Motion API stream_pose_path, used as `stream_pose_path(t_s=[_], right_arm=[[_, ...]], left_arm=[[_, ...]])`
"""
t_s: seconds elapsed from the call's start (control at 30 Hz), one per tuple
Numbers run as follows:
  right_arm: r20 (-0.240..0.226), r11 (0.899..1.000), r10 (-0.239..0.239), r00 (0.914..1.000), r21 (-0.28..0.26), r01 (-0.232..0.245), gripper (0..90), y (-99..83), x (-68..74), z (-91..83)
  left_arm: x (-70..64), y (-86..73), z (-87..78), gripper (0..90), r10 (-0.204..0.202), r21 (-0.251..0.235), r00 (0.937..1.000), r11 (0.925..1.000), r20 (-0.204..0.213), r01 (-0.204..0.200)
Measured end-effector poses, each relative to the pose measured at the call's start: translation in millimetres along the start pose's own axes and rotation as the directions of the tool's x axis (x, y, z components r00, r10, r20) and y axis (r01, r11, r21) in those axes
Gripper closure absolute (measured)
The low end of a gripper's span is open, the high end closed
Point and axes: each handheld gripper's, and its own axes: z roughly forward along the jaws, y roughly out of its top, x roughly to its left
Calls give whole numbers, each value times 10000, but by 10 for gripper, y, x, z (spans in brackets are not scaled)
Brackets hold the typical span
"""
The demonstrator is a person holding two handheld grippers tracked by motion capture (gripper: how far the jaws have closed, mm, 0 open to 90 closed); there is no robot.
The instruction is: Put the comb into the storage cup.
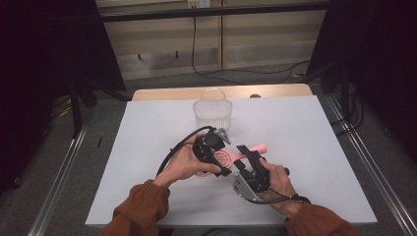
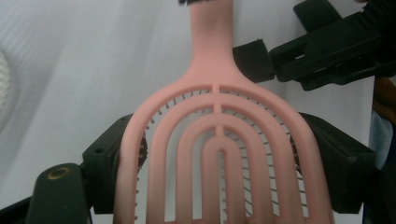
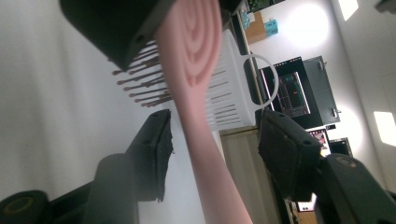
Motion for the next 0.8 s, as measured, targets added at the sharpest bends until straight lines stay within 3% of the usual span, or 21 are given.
stream_pose_path(t_s=[0.23, 0.8], right_arm=[[41, 9977, -680, 9977, 58, 680, 580, 15, 103, 22], [184, 9962, -871, 9960, 94, 869, 720, 45, 137, 36]], left_arm=[[6, -5, 2, 198, -29, 62, 10000, 10000, -34, 30], [-2, 1, 48, 198, -89, 98, 9999, 9999, 72, 88]])
